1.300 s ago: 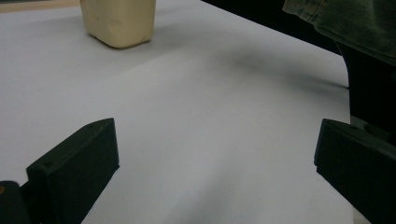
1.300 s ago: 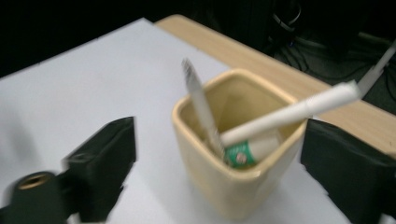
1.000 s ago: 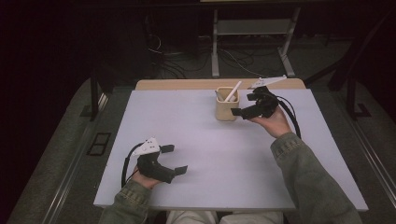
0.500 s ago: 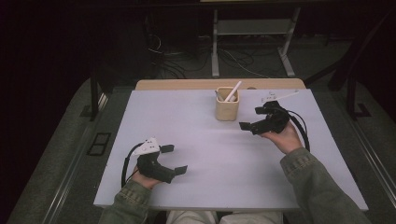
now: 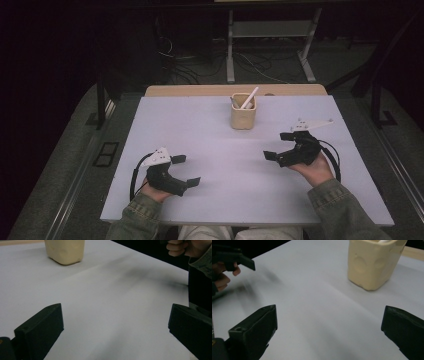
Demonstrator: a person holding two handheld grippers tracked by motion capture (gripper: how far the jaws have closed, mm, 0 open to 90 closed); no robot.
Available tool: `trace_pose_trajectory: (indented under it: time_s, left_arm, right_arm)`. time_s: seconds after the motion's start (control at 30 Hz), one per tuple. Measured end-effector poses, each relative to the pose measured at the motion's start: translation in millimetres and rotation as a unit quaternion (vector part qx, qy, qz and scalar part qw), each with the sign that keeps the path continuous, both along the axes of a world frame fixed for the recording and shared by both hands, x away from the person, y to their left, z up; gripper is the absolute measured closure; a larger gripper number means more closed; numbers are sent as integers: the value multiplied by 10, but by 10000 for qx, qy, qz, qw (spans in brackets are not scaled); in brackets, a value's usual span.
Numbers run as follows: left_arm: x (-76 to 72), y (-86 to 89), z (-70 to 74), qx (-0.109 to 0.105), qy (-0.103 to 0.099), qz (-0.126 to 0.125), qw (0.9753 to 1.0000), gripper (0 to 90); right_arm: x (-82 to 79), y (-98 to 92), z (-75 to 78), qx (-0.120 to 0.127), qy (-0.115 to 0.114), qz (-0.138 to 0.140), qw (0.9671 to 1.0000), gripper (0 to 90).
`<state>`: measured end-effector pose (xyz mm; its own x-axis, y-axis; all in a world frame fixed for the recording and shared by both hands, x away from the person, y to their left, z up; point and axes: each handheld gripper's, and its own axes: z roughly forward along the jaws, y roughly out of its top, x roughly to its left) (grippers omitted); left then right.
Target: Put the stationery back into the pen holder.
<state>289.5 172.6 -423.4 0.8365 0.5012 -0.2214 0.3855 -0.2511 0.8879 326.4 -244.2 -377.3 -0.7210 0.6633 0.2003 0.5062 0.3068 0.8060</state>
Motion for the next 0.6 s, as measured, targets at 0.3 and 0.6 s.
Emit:
trace_pose_trajectory:
  time_s: [0.3, 0.6]
  left_arm:
    - [4, 2, -2, 43, 6, 16, 10000, 0]
    - [11, 21, -8, 14, 25, 42, 10000, 0]
  right_arm:
    - [-272, -170, -197, 134, 59, -151, 9998, 1]
    - [-423, -258, -305, 286, 145, -234, 9992, 1]
